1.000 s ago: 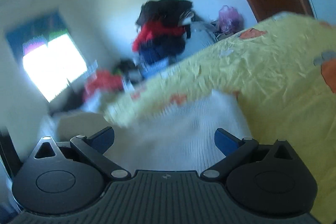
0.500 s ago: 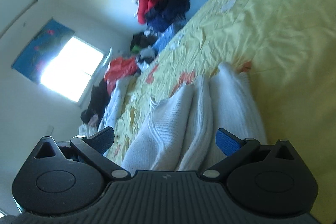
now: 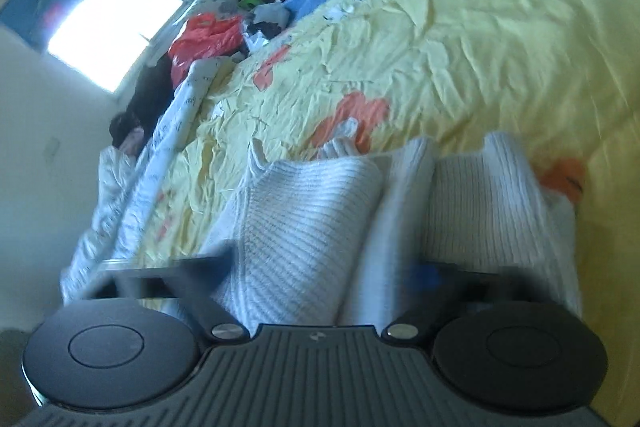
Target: Fold small clothes
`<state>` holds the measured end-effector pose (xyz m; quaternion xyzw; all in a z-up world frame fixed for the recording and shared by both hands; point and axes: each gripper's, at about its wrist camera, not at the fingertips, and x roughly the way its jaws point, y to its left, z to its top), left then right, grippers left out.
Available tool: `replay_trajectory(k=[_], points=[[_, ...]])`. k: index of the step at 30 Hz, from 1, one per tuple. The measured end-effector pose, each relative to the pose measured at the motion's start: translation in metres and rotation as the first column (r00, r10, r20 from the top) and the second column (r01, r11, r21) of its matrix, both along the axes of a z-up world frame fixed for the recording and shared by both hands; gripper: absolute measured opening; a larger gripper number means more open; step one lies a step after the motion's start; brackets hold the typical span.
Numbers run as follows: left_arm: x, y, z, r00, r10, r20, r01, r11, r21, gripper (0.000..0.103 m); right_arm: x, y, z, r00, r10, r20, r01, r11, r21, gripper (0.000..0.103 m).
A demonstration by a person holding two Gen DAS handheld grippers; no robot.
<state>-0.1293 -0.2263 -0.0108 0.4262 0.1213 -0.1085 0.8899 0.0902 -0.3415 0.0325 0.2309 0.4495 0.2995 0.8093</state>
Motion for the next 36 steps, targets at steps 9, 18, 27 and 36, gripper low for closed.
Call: replay_trajectory(k=[9, 18, 27, 36], points=[[-0.013, -0.035, 0.018, 0.987, -0.150, -0.047, 0.144, 0.983, -0.112, 0.024, -0.028, -0.072, 0.036, 0.987, -0.089, 0.134, 0.085, 0.996, 0.038, 0.027], [-0.018, -0.006, 0.031, 0.948, -0.272, -0.164, 0.224, 0.939, -0.262, 0.051, -0.053, -0.106, -0.011, 0.963, -0.267, 0.031, 0.261, 0.957, 0.127, 0.066], [0.001, 0.132, 0.090, 0.914, -0.306, -0.266, 0.080, 0.780, -0.621, 0.102, -0.071, -0.121, -0.001, 0.952, -0.299, 0.065, 0.293, 0.952, 0.092, 0.102], [0.166, 0.208, 0.019, 0.626, -0.371, -0.685, -0.624, 0.287, -0.726, 0.101, -0.059, -0.093, -0.030, 0.978, -0.195, -0.079, 0.203, 0.974, 0.100, 0.102]])
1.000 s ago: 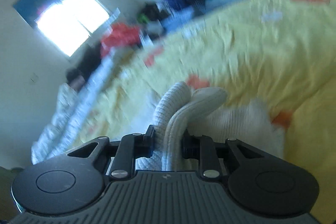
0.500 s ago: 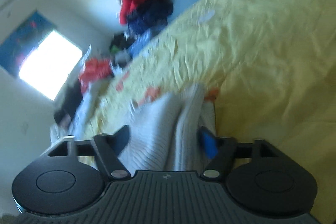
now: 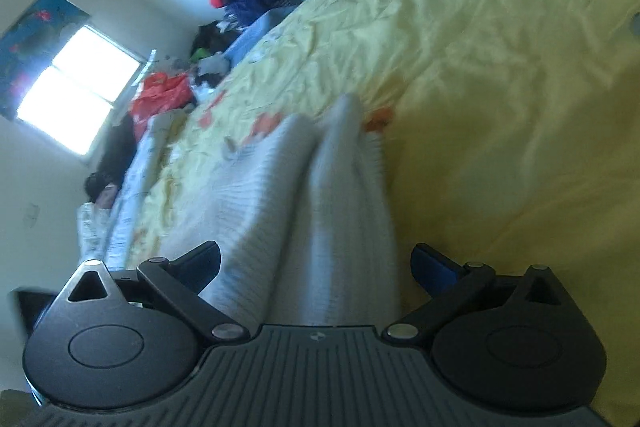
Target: Fold small clothes
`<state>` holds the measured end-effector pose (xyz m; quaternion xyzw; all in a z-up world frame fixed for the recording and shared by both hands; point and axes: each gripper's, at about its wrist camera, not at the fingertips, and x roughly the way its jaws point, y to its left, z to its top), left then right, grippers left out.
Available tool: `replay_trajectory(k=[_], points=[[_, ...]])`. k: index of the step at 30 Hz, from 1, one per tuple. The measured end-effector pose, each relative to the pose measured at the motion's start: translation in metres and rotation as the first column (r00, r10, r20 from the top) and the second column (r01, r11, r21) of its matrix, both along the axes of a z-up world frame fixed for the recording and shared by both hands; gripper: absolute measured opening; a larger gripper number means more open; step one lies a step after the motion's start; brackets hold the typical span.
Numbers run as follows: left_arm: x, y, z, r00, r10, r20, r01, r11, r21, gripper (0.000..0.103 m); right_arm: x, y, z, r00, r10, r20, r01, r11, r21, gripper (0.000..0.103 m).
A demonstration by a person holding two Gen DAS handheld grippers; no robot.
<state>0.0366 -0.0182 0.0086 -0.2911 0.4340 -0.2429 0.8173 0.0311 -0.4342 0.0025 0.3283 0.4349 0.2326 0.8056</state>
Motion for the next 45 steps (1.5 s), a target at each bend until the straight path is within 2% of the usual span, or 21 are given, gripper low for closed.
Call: replay_trajectory(k=[1, 2, 3, 4, 6, 7, 9, 13, 17, 21, 22, 23, 25, 26, 27, 29, 30, 36, 37, 41, 45], points=[[0.009, -0.009, -0.009, 0.998, -0.042, -0.037, 0.042, 0.999, -0.009, 0.100, 0.002, 0.004, -0.004, 1.000, 0.015, -0.016, -0.015, 1.000, 0.019, 0.101], [0.011, -0.009, -0.013, 0.999, -0.050, -0.020, 0.049, 0.998, -0.034, 0.100, 0.002, 0.007, -0.005, 1.000, 0.017, 0.002, -0.017, 1.000, 0.022, 0.102], [0.011, -0.013, -0.012, 0.998, -0.060, -0.022, 0.059, 0.997, -0.043, 0.092, 0.000, 0.010, -0.004, 1.000, 0.018, 0.017, -0.018, 1.000, 0.017, 0.102], [0.011, -0.019, -0.010, 0.998, -0.055, -0.023, 0.054, 0.998, -0.028, 0.089, -0.002, 0.014, -0.003, 0.999, 0.018, 0.031, -0.018, 1.000, 0.001, 0.096], [0.009, -0.026, -0.001, 0.999, -0.043, -0.004, 0.043, 0.999, 0.030, 0.071, -0.004, 0.024, 0.002, 0.999, 0.035, 0.034, -0.033, 0.997, -0.067, 0.079], [0.009, -0.028, 0.003, 0.999, -0.044, 0.016, 0.043, 0.998, 0.050, 0.067, -0.007, 0.028, 0.004, 0.998, 0.049, 0.040, -0.046, 0.996, -0.082, 0.067], [-0.002, -0.028, 0.018, 0.997, -0.048, 0.063, 0.042, 0.995, 0.093, 0.057, -0.012, 0.033, 0.012, 0.997, 0.044, 0.061, -0.038, 0.994, -0.101, 0.063], [0.005, -0.007, 0.045, 0.990, -0.057, 0.126, 0.041, 0.991, 0.127, 0.054, -0.011, 0.046, 0.035, 0.993, 0.042, 0.113, -0.037, 0.999, -0.040, 0.056], [0.026, 0.029, 0.068, 0.983, -0.020, 0.183, -0.024, 0.972, 0.235, 0.055, 0.018, 0.081, 0.043, 0.990, 0.063, 0.128, -0.066, 0.998, 0.018, 0.051], [0.065, 0.058, 0.053, 0.989, 0.039, 0.141, -0.084, 0.940, 0.330, 0.061, 0.057, 0.119, 0.030, 0.993, 0.034, 0.113, -0.040, 0.998, 0.047, 0.050], [0.071, 0.063, 0.042, 0.992, 0.060, 0.107, -0.094, 0.934, 0.344, 0.064, 0.065, 0.129, 0.023, 0.994, 0.025, 0.107, -0.026, 1.000, 0.014, 0.050], [0.077, 0.068, 0.029, 0.994, 0.081, 0.078, -0.103, 0.935, 0.338, 0.068, 0.070, 0.135, 0.016, 0.996, 0.010, 0.088, -0.008, 1.000, -0.022, 0.058], [0.066, 0.088, 0.016, 0.990, 0.123, 0.069, -0.135, 0.965, 0.226, 0.070, 0.075, 0.139, 0.005, 1.000, -0.015, 0.019, 0.016, 0.998, -0.068, 0.076], [0.058, 0.095, 0.013, 0.988, 0.141, 0.069, -0.151, 0.974, 0.171, 0.070, 0.070, 0.135, 0.004, 1.000, -0.017, 0.008, 0.017, 0.999, -0.039, 0.077], [0.042, 0.105, 0.014, 0.984, 0.160, 0.074, -0.168, 0.978, 0.122, 0.077, 0.063, 0.130, 0.006, 1.000, -0.018, 0.009, 0.019, 1.000, -0.016, 0.078], [0.014, 0.117, 0.013, 0.982, 0.164, 0.092, -0.168, 0.985, 0.045, 0.090, 0.041, 0.116, 0.016, 1.000, -0.014, 0.025, 0.014, 1.000, 0.001, 0.099], [-0.002, 0.122, 0.011, 0.982, 0.160, 0.102, -0.163, 0.987, 0.017, 0.090, 0.029, 0.110, 0.020, 0.999, -0.008, 0.042, 0.007, 1.000, 0.012, 0.103], [-0.014, 0.103, -0.009, 0.996, 0.079, 0.035, -0.080, 0.997, 0.018, 0.092, -0.003, 0.124, 0.023, 0.996, 0.090, 0.028, -0.089, 0.996, -0.032, 0.103], [-0.012, 0.101, -0.010, 0.997, 0.080, 0.024, -0.080, 0.997, 0.021, 0.091, -0.005, 0.129, 0.021, 0.994, 0.103, 0.040, -0.100, 0.992, -0.072, 0.100], [-0.020, 0.095, 0.011, 0.996, 0.059, 0.068, -0.067, 0.990, 0.121, 0.059, -0.018, 0.138, 0.022, 0.983, 0.167, 0.078, -0.151, 0.971, -0.186, 0.068], [-0.026, 0.089, 0.016, 0.996, 0.017, 0.088, -0.035, 0.975, 0.219, 0.058, -0.033, 0.131, 0.042, 0.970, 0.192, 0.148, -0.156, 0.961, -0.227, 0.056]])
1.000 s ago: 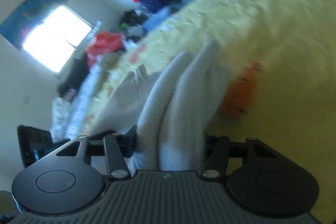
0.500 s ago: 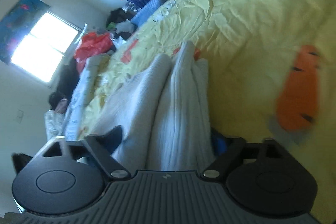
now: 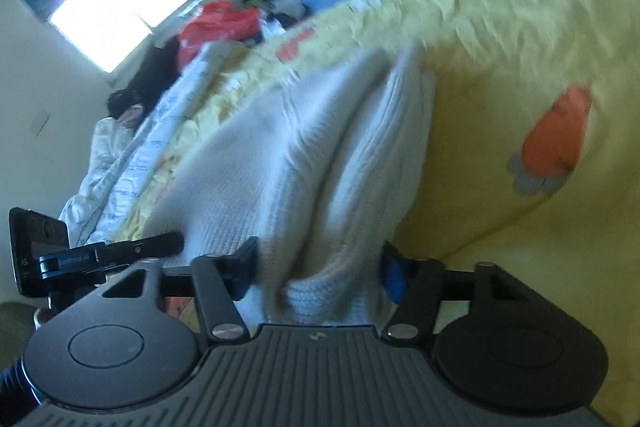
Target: Fold small clothes
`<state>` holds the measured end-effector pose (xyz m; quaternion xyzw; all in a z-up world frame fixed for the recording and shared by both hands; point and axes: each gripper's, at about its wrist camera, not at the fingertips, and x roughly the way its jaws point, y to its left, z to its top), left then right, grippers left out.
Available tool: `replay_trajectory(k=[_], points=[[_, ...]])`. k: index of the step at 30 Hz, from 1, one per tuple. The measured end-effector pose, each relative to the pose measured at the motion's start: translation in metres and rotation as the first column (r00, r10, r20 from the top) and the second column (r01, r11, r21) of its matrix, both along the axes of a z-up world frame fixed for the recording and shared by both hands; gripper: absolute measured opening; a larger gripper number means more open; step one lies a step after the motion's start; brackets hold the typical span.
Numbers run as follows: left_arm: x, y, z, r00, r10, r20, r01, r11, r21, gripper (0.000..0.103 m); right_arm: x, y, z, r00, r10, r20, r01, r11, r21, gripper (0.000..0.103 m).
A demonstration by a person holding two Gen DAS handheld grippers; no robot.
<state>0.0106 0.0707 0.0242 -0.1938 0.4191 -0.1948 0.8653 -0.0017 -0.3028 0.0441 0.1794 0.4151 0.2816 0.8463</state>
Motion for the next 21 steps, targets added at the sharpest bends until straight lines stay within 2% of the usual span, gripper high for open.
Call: replay_trajectory(k=[1, 3, 5, 8, 10, 12, 14, 16, 18, 21], points=[[0.000, -0.005, -0.006, 1.000, 0.005, -0.006, -0.005, 0.999, 0.037, 0.059, 0.001, 0.001, -0.007, 1.000, -0.002, -0.004, 0.002, 1.000, -0.017, 0.055], [-0.006, -0.010, -0.012, 1.000, 0.020, 0.017, -0.021, 0.997, 0.071, 0.066, 0.000, 0.001, -0.019, 1.000, -0.011, -0.002, 0.011, 1.000, -0.010, 0.060], [-0.014, -0.013, -0.004, 0.999, 0.027, 0.040, -0.031, 0.994, 0.105, 0.068, -0.003, 0.002, -0.021, 1.000, -0.030, 0.007, 0.030, 0.999, -0.021, 0.074], [-0.034, -0.002, 0.016, 0.995, 0.022, 0.098, -0.036, 0.989, 0.144, 0.068, -0.003, -0.004, -0.008, 0.998, -0.052, -0.020, 0.052, 0.999, -0.003, 0.079], [-0.049, 0.003, 0.040, 0.980, 0.037, 0.196, -0.082, 0.970, 0.227, 0.071, -0.007, -0.017, 0.012, 0.992, -0.116, 0.040, 0.116, 0.993, 0.017, 0.079], [-0.053, -0.002, 0.058, 0.952, 0.051, 0.301, -0.148, 0.939, 0.310, 0.086, -0.007, -0.024, 0.037, 0.970, -0.189, 0.151, 0.188, 0.982, 0.024, 0.078], [-0.042, -0.017, 0.066, 0.931, 0.037, 0.363, -0.178, 0.914, 0.363, 0.086, 0.006, -0.014, 0.055, 0.959, -0.191, 0.210, 0.190, 0.981, 0.025, 0.078], [-0.025, -0.039, 0.067, 0.925, 0.009, 0.380, -0.173, 0.901, 0.399, 0.086, 0.028, 0.014, 0.066, 0.960, -0.144, 0.240, 0.145, 0.989, 0.014, 0.078], [-0.005, -0.065, 0.061, 0.921, -0.028, 0.388, -0.149, 0.895, 0.420, 0.086, 0.053, 0.044, 0.065, 0.967, -0.084, 0.240, 0.089, 0.996, -0.007, 0.085], [0.015, -0.095, 0.047, 0.926, -0.081, 0.369, -0.127, 0.853, 0.506, 0.086, 0.093, 0.084, 0.050, 0.979, -0.063, 0.196, 0.085, 0.990, -0.110, 0.085]])
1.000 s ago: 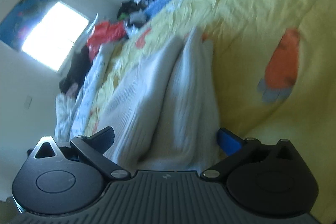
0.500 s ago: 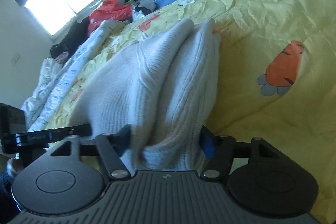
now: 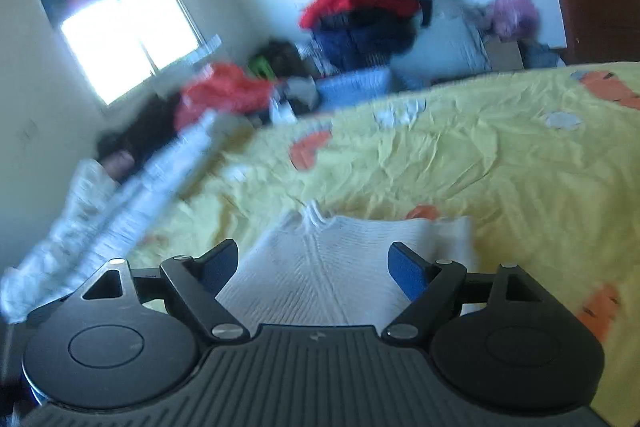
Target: Fold small clothes
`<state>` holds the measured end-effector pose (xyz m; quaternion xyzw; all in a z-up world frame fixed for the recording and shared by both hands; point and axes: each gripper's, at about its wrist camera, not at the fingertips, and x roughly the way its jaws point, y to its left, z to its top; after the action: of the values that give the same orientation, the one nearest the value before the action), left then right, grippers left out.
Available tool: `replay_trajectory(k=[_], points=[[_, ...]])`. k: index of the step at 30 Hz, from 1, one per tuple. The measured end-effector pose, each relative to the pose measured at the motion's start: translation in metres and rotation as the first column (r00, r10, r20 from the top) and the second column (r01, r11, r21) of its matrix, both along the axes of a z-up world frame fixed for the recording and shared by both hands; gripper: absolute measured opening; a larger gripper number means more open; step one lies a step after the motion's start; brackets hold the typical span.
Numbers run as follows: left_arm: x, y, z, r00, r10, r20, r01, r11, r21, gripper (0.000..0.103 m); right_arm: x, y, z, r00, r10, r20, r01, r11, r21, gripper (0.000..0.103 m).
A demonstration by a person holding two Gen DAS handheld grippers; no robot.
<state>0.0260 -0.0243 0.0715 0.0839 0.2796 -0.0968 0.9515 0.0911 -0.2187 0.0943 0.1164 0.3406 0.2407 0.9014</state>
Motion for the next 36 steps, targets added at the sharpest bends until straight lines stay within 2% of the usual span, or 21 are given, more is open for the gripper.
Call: replay_trajectory(k=[3, 4, 6, 9, 12, 17, 19, 20, 22, 23, 24, 25, 27, 29, 30, 32, 33, 34, 36], points=[[0.016, -0.015, -0.027, 0.997, -0.025, -0.071, 0.029, 0.998, 0.058, 0.087, 0.026, 0.017, -0.029, 0.999, -0.015, -0.045, 0.009, 0.992, -0.126, 0.084], [0.013, -0.015, -0.034, 0.999, -0.030, -0.038, 0.032, 0.997, 0.067, 0.087, 0.032, 0.019, -0.045, 0.997, -0.015, -0.081, 0.001, 0.985, -0.173, 0.082], [0.009, -0.011, -0.040, 0.999, -0.034, -0.033, 0.036, 0.998, 0.044, 0.087, 0.027, 0.020, -0.060, 1.000, 0.017, -0.024, -0.021, 0.979, -0.203, 0.082], [0.013, -0.006, -0.043, 0.998, -0.033, -0.045, 0.032, 0.999, -0.005, 0.088, 0.017, 0.015, -0.065, 1.000, 0.017, 0.012, -0.014, 0.982, -0.189, 0.081], [0.010, -0.011, -0.048, 1.000, -0.028, 0.001, 0.028, 1.000, 0.011, 0.088, 0.016, 0.014, -0.067, 1.000, 0.012, 0.028, -0.007, 0.984, -0.179, 0.081], [-0.001, -0.009, -0.036, 1.000, -0.007, 0.013, 0.007, 1.000, 0.014, 0.089, 0.006, 0.011, -0.056, 0.997, -0.003, 0.082, 0.018, 0.984, -0.177, 0.083], [-0.016, 0.000, -0.023, 1.000, 0.014, 0.002, -0.014, 1.000, -0.013, 0.089, -0.016, 0.003, -0.040, 0.989, -0.086, 0.122, 0.107, 0.978, -0.177, 0.089], [-0.026, 0.006, -0.018, 1.000, 0.015, 0.009, -0.015, 0.999, -0.031, 0.093, -0.029, -0.005, -0.033, 0.984, -0.114, 0.138, 0.135, 0.979, -0.155, 0.091], [-0.045, 0.014, -0.014, 0.998, 0.044, 0.035, -0.042, 0.998, -0.047, 0.101, -0.063, -0.024, -0.024, 0.979, -0.132, 0.156, 0.143, 0.988, -0.057, 0.098], [-0.051, 0.015, -0.017, 0.997, 0.059, 0.041, -0.058, 0.998, -0.037, 0.102, -0.075, -0.029, -0.024, 0.979, -0.132, 0.157, 0.138, 0.990, -0.027, 0.103], [-0.054, 0.013, -0.022, 0.998, 0.063, 0.032, -0.062, 0.998, -0.015, 0.102, -0.088, -0.030, -0.026, 0.979, -0.126, 0.159, 0.131, 0.991, -0.021, 0.102], [-0.054, 0.010, -0.028, 0.998, 0.063, 0.022, -0.063, 0.998, 0.002, 0.102, -0.097, -0.029, -0.029, 0.980, -0.121, 0.160, 0.130, 0.990, -0.047, 0.102], [-0.054, 0.008, -0.035, 0.997, 0.074, 0.024, -0.074, 0.997, -0.011, 0.102, -0.104, -0.018, -0.045, 0.981, -0.107, 0.159, 0.132, 0.978, -0.161, 0.102], [-0.048, 0.008, -0.038, 0.998, 0.069, -0.003, -0.069, 0.997, -0.030, 0.102, -0.098, -0.012, -0.067, 0.989, -0.103, 0.103, 0.126, 0.963, -0.240, 0.101], [-0.046, 0.009, -0.038, 0.997, 0.073, -0.013, -0.073, 0.996, -0.042, 0.103, -0.097, -0.019, -0.073, 0.988, -0.123, 0.088, 0.137, 0.974, -0.179, 0.103], [-0.044, 0.012, -0.037, 0.997, 0.071, -0.032, -0.073, 0.996, -0.056, 0.103, -0.085, -0.039, -0.081, 0.987, -0.156, -0.044, 0.154, 0.988, -0.031, 0.101], [-0.044, 0.013, -0.038, 0.997, 0.070, -0.034, -0.072, 0.996, -0.053, 0.103, -0.081, -0.045, -0.083, 0.983, -0.162, -0.090, 0.163, 0.987, 0.008, 0.100], [-0.045, 0.012, -0.038, 0.997, 0.068, -0.030, -0.069, 0.997, -0.045, 0.103, -0.080, -0.047, -0.080, 0.982, -0.164, -0.094, 0.165, 0.986, 0.009, 0.099], [-0.047, 0.010, -0.040, 0.997, 0.069, -0.023, -0.069, 0.997, -0.035, 0.103, -0.085, -0.043, -0.070, 0.984, -0.171, -0.044, 0.169, 0.985, -0.036, 0.100]])
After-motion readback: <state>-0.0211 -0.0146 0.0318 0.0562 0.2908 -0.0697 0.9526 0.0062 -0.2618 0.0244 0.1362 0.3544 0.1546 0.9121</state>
